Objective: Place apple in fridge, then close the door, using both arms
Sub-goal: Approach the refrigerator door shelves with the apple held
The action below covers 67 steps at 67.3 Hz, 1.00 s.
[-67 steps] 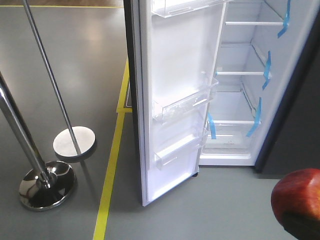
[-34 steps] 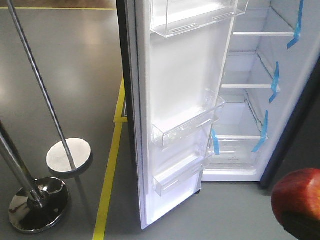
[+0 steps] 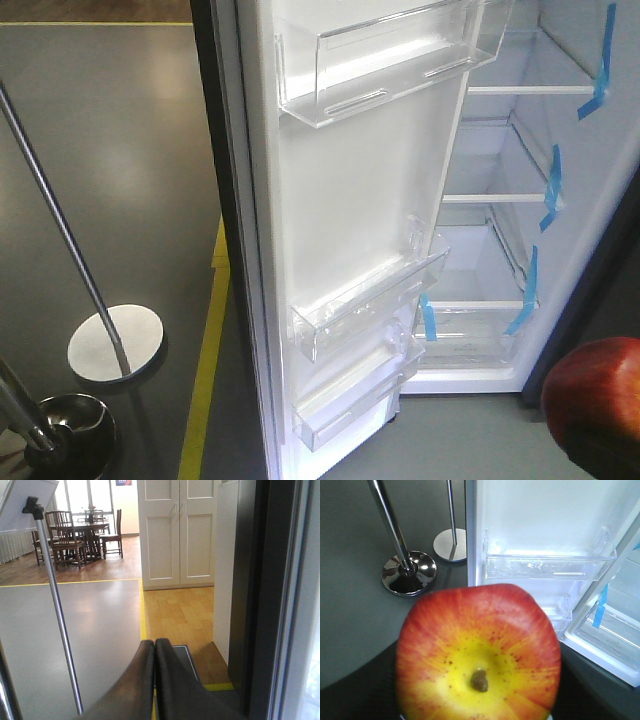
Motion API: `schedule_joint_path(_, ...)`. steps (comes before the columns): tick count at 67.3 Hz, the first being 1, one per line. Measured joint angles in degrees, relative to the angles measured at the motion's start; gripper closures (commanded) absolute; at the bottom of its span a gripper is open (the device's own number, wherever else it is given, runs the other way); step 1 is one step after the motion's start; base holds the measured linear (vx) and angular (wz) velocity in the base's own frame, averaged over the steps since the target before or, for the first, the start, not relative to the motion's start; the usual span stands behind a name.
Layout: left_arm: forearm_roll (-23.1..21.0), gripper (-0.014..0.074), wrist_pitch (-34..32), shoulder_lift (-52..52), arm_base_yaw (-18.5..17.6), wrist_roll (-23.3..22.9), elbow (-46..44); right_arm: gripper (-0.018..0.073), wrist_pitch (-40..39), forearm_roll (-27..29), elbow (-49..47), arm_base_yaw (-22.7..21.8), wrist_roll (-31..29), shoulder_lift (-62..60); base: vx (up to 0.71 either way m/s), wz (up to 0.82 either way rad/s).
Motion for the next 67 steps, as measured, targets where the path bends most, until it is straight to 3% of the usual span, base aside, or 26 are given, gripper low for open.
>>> schedule_joint_path(67,0.0,0.0603,0.0,0.0,0.0,0.0,0.0,0.0410,0.0,0.0,0.0,0.0,0.0,0.0,0.11,0.03)
